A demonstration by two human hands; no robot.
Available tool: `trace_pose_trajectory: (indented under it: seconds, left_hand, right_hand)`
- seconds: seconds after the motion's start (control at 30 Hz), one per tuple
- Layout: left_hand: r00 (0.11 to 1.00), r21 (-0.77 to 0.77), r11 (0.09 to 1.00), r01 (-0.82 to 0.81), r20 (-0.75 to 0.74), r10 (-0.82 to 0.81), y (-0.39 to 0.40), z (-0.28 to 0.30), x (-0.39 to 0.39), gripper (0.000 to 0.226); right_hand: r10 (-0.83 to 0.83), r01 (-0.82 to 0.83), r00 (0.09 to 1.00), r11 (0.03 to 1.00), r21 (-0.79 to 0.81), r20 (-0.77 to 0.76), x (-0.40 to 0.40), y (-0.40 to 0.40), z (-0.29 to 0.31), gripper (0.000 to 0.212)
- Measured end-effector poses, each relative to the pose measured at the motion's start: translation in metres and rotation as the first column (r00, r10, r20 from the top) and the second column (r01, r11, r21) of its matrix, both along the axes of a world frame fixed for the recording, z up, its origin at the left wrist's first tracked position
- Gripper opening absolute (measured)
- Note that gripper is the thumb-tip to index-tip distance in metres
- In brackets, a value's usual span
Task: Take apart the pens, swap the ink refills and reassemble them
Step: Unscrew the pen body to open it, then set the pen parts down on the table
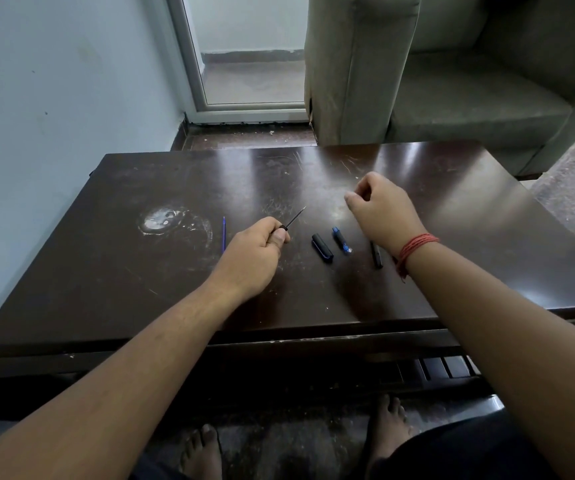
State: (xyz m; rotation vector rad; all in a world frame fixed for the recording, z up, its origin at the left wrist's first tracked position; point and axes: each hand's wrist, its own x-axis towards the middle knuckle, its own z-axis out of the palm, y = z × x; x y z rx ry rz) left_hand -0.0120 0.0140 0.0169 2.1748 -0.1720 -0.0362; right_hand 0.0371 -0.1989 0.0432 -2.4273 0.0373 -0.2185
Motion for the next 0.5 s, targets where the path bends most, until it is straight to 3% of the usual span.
trace_pose_trajectory:
  seconds: [0.1, 0.17, 0.23, 0.5]
  left_hand:
    - [1.0, -0.014, 1.0, -0.021, 0.014, 0.021, -0.004, -0.002, -0.001, 0.022]
    - [0.999, 0.002, 1.0, -0.031, 0.038, 0.03, -0.009, -0.002, -0.003, 0.022]
    - [0.998, 0.024, 0.999, -0.028, 0.059, 0.027, -0.013, -0.002, -0.005, 0.022]
    - [0.997, 0.043, 0.999, 0.013, 0.082, -0.016, -0.016, 0.0, -0.009, 0.022]
  right_hand:
    - [0.143, -0.04, 0.967, 0.901, 0.433, -0.209, -0.01, 0.01, -0.003, 0.014]
    - [0.275, -0.062, 0.925, 0.789, 0.611, -0.261, -0.019, 0.023, -0.009, 0.012]
    - [0.331, -0.071, 0.91, 0.718, 0.693, -0.25, -0.023, 0.034, -0.011, 0.01]
    - [0.289, -0.062, 0.943, 0.64, 0.766, -0.165, -0.03, 0.041, 0.0, 0.009]
